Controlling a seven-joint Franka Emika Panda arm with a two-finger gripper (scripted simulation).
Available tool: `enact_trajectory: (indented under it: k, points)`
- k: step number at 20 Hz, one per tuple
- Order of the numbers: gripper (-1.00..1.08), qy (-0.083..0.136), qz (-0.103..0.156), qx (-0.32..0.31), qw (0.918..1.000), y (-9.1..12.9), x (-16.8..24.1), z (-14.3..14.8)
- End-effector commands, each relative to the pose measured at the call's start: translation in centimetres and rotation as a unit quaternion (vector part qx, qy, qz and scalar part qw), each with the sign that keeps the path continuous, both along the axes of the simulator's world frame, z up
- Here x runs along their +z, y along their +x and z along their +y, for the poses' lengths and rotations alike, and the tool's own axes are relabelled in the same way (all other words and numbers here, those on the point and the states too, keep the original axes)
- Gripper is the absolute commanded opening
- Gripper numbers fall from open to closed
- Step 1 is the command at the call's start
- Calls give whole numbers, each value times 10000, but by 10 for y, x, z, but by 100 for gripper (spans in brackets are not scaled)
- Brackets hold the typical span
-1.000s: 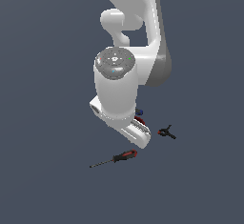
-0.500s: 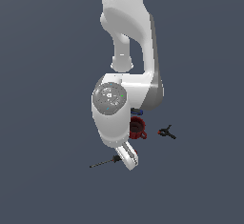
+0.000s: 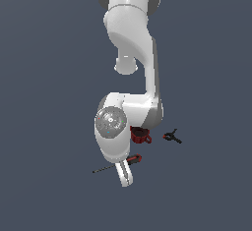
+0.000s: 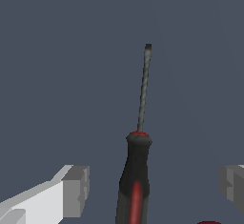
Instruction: Pick up a designated object from a clutter of objects.
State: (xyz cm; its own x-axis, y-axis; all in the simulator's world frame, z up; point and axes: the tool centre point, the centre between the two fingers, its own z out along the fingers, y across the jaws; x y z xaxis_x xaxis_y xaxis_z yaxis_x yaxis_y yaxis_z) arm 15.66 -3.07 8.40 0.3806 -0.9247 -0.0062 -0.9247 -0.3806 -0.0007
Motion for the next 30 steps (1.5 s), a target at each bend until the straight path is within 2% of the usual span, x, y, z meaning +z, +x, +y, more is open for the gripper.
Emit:
enact_trajectory:
  k: [1, 13, 22, 28, 29, 30]
  points:
    - [100, -13, -6, -185, 9998, 2, -8, -2]
    - [100, -29, -2, -392, 9992, 4, -22, -4]
    - [100, -29, -6, -413, 9991, 3, -64, -4]
    - [100, -29, -7, -415, 9991, 5, -69, -4]
    - [-100, -29, -7, -415, 9991, 5, -69, -4]
    - [-100, -29, -7, -415, 9991, 5, -69, -4]
